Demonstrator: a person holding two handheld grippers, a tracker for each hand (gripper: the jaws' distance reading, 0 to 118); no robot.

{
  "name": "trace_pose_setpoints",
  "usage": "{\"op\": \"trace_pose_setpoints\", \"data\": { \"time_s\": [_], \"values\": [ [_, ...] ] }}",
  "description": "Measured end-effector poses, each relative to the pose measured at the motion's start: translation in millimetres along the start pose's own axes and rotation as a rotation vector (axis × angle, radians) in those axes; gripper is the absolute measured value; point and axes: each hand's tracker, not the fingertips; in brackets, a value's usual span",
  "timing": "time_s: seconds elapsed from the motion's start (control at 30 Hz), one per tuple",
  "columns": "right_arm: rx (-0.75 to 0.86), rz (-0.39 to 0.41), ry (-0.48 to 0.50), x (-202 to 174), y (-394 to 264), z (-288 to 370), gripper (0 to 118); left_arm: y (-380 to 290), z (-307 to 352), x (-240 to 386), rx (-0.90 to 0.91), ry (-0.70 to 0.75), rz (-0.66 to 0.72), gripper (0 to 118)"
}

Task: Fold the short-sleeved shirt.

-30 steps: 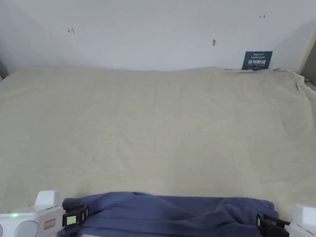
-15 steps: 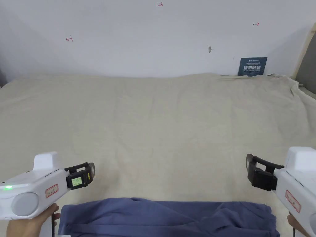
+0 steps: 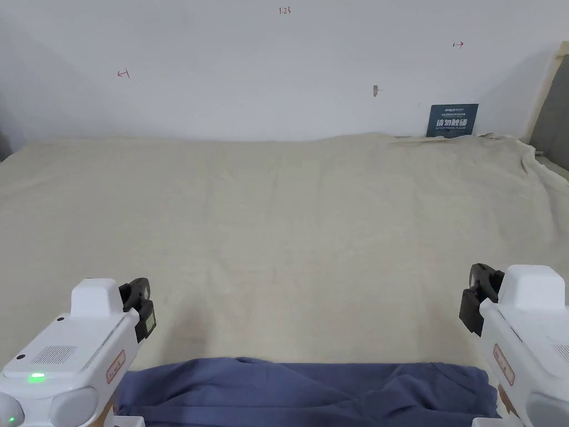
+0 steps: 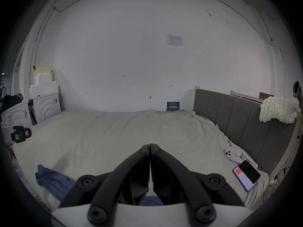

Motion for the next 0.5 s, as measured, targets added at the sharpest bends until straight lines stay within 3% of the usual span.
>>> {"op": "trace_pose_setpoints", "data": {
  "time_s": [0.33,0.4,0.5],
  "values": [
    [-0.009,-0.007,0.012,3.4,3.5,0.4,0,-11.1,-19.3,-50.1,-0.276,-0.084,0.134,3],
    [-0.013,-0.010,0.017,4.1,4.0,0.2,0,-14.8,-22.9,-65.8,-0.347,-0.107,0.185,17],
    [-0.018,-0.006,0.018,2.6,4.7,0.1,0,-24.0,-26.8,-83.2,-0.447,-0.135,0.223,71]
  ]
}}
